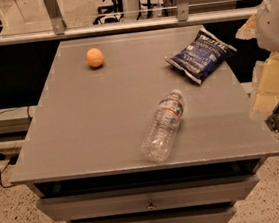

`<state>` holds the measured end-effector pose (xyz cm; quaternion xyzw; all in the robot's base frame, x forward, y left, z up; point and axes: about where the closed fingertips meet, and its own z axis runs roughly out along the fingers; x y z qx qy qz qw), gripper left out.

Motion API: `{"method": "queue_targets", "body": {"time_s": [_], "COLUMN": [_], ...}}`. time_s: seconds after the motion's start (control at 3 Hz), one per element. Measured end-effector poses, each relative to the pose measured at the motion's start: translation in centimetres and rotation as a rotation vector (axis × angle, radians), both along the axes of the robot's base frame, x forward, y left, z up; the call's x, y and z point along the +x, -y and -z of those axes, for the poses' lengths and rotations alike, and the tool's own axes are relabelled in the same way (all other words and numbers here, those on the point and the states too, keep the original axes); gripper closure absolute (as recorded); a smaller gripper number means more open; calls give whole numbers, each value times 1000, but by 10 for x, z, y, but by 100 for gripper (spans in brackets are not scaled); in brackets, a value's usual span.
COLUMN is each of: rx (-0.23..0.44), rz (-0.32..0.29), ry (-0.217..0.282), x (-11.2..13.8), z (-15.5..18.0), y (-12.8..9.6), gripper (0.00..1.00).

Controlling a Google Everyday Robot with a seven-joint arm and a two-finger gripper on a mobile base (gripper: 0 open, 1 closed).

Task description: Move water bottle near orange

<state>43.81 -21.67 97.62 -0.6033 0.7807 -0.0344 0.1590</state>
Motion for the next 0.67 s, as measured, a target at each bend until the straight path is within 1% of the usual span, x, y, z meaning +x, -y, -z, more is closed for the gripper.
{"method": "queue_targets", "body": {"time_s": [0.33,0.67], "rx": [0,21], "rz": [0,51], "ry": [0,-7], "x": [0,3], "z": [0,3], "y": [0,-12], "gripper": [0,0]}}
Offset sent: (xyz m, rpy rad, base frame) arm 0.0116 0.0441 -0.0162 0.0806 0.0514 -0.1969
